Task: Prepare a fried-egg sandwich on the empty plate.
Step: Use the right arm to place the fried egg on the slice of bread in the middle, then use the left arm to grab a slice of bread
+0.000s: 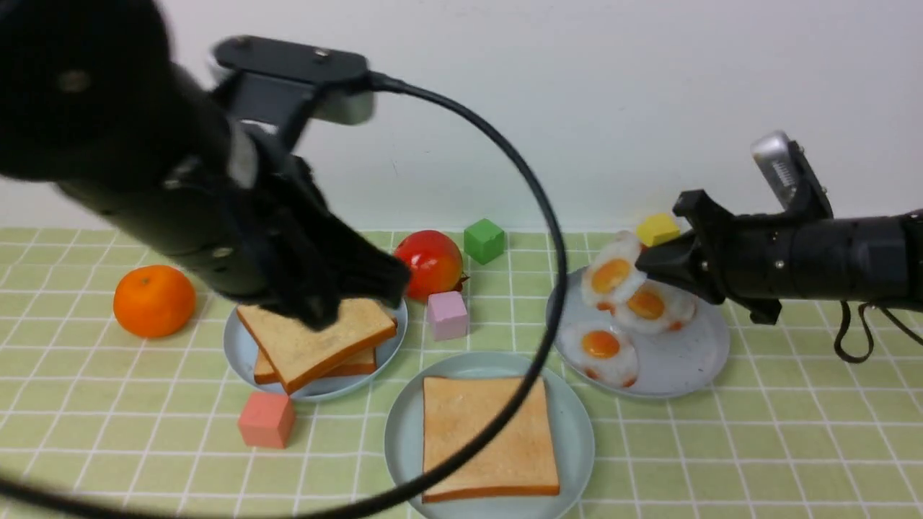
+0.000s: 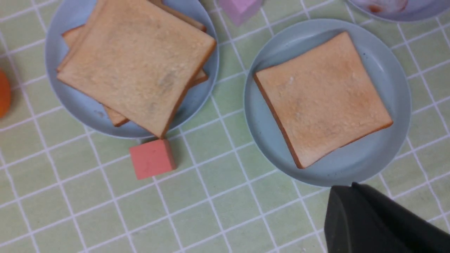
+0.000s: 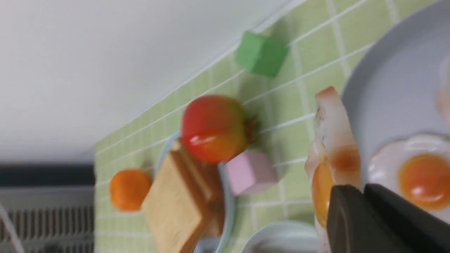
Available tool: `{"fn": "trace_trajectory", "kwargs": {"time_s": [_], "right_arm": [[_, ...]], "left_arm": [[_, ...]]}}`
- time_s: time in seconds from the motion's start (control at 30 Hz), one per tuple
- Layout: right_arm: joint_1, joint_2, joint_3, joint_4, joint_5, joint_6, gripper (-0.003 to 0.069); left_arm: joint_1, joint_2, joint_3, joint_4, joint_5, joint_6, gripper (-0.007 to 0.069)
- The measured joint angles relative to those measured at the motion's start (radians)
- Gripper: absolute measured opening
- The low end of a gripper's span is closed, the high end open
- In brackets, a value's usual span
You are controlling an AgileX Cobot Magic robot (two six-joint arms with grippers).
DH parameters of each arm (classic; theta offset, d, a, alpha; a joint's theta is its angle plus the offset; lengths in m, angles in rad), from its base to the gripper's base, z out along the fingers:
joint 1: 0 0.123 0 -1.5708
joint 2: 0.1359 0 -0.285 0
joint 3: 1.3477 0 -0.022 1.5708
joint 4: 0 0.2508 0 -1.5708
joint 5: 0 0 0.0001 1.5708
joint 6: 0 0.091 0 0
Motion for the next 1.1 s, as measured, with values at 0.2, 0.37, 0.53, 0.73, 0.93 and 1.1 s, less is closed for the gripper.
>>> {"fn": "trace_trajectory", "kwargs": {"time_s": [0.2, 0.37, 0.53, 0.73, 0.93, 1.1], "right_arm": [[0.123, -0.008, 0.002, -0.078, 0.132, 0.0, 0.0041], [0.27, 0.034, 0.002, -0.041, 0.137, 0.0, 0.0041], [0.319, 0.121, 0.002, -0.026, 0.089, 0.0, 0.0041], [0.319, 0.172, 0.002, -0.057, 0.021, 0.0, 0.0076], [0.319, 0.153, 0.002, -0.168, -0.006, 0.046, 0.0281], [0.319, 0.017, -0.007, -0.419, -0.02, 0.145, 0.0521]], "left_arm": [[0.0, -0.151, 0.221, 0.005, -0.043, -0.056, -0.0013], [0.0, -0.21, 0.366, 0.004, -0.097, -0.133, -0.0013], [0.0, -0.225, 0.409, 0.002, -0.103, -0.155, -0.0013], [0.0, -0.225, 0.412, 0.001, -0.095, -0.156, -0.0012], [0.0, -0.225, 0.412, -0.002, -0.102, -0.156, -0.0005], [0.0, -0.225, 0.412, -0.001, -0.159, -0.156, 0.0003]]}}
